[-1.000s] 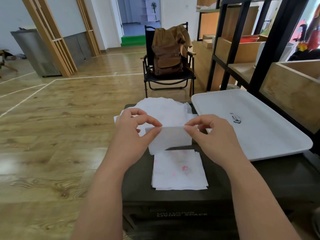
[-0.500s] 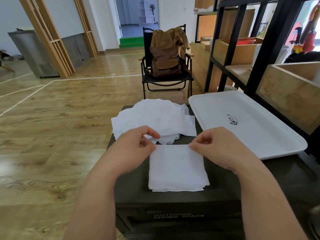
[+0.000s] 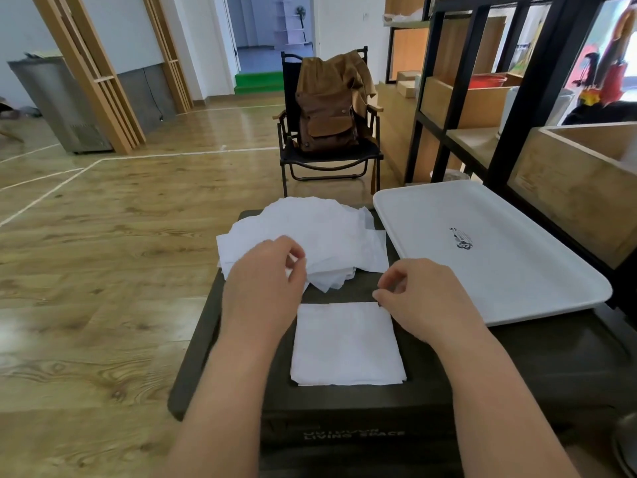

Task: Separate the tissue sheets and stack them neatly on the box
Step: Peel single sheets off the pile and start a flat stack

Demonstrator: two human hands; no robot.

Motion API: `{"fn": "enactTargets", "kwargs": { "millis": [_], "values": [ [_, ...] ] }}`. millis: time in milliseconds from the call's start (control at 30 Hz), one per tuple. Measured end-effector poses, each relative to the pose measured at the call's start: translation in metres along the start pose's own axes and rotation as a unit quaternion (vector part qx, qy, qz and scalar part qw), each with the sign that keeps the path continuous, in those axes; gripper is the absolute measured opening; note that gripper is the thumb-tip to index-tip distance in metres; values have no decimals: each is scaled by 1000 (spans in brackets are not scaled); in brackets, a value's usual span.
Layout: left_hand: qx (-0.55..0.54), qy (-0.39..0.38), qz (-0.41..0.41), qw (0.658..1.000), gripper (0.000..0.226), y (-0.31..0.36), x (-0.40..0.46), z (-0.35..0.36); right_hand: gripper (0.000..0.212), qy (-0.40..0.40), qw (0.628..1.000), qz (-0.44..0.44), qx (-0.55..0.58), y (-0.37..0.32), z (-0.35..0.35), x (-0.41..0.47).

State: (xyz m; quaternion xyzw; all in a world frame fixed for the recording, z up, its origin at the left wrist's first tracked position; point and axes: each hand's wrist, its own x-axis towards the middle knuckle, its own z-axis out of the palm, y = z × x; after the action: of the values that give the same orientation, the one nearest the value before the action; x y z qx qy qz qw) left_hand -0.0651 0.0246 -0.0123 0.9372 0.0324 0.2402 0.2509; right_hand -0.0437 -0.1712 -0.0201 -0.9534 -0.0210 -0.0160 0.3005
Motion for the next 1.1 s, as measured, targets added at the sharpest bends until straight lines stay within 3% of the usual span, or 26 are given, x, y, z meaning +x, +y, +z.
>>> {"fn": "enactTargets", "kwargs": {
  "millis": [67, 233, 600, 767, 833, 900, 1033, 1100],
  "values": [
    [-3, 15, 31, 999, 20, 9, 6, 13, 5, 21, 1000, -12, 17, -3, 3, 1],
    [33, -81, -2, 996, 52, 6, 19, 37, 5, 16, 998, -45, 38, -7, 13, 1],
    [-4, 45, 45, 998, 19, 0, 13, 33, 4, 70, 992, -67, 84, -7, 16, 4],
    [-121, 66, -22, 990, 21, 9, 4, 20, 6, 58, 983, -81, 155, -8, 12, 0],
    [-232, 91, -80, 965, 23, 19, 0, 7, 16, 34, 972, -72, 220, -10, 11, -2],
    [-351, 92, -151, 919, 26, 27, -4, -5, 32, 3, 959, -58, 278, -14, 11, -5],
    [-571, -62, -322, 753, 21, 31, -8, -23, 48, -69, 920, -37, 384, -24, 13, -8],
    [-574, -93, -363, 728, 24, 26, -8, -24, 42, -82, 898, -26, 432, -26, 12, -8]
  ]
}}
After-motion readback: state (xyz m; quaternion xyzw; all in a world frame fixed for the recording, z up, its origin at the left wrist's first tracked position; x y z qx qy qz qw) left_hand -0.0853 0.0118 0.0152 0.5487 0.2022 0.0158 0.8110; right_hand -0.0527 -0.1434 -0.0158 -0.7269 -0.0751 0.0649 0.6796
